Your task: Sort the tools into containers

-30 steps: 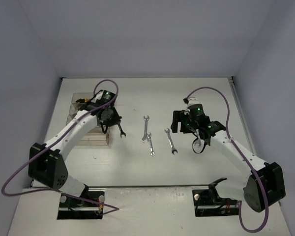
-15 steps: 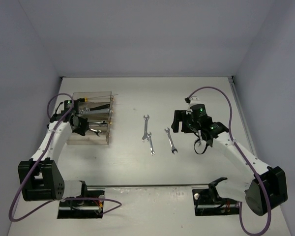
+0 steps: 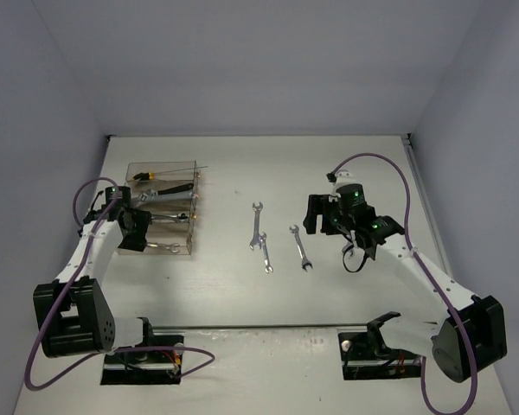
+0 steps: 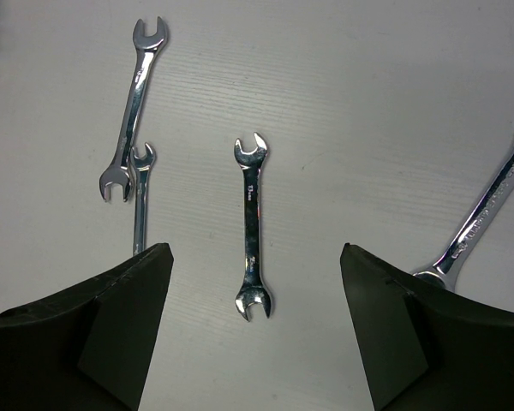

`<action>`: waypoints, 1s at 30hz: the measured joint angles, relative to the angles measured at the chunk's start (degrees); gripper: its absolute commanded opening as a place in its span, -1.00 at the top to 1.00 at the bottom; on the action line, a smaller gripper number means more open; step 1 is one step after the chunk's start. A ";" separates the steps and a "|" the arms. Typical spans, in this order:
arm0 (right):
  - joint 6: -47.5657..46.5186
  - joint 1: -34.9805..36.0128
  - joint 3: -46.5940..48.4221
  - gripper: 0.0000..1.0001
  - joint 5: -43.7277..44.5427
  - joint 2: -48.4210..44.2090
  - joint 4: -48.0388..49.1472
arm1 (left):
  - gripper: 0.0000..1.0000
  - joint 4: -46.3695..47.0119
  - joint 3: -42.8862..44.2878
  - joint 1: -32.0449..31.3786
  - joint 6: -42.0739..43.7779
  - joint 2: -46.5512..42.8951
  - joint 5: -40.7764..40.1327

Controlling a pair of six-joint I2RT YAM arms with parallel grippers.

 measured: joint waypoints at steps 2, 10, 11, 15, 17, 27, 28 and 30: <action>-0.04 0.00 0.00 -0.54 -0.01 0.01 0.00 | -0.36 0.49 -0.04 0.07 -0.26 -0.13 0.09; -0.08 -0.04 0.00 -0.54 -0.02 0.49 0.00 | -0.37 -0.04 2.11 -1.88 4.43 -3.74 -0.49; -0.08 -0.04 0.00 -0.54 -0.02 0.64 0.00 | -0.37 -0.30 4.23 -3.56 6.40 -3.10 -0.82; -0.08 -0.05 0.00 -0.54 0.01 1.30 0.00 | -0.37 -2.61 17.28 -14.13 16.24 2.50 -2.45; -0.14 -0.11 0.00 -0.54 0.02 1.48 -0.02 | -0.37 -2.86 24.56 -20.30 20.76 6.50 -3.35; -0.21 -0.42 0.00 -0.54 0.39 1.51 0.00 | -0.28 -7.36 44.88 -41.29 36.82 28.15 -5.33; -0.21 -0.42 0.00 -0.54 0.48 1.51 0.02 | -0.23 -8.34 47.54 -42.19 38.17 31.30 -5.13; -0.21 -0.52 -0.02 -0.54 0.57 1.51 0.00 | -0.18 -8.68 51.60 -43.21 40.42 36.98 -4.62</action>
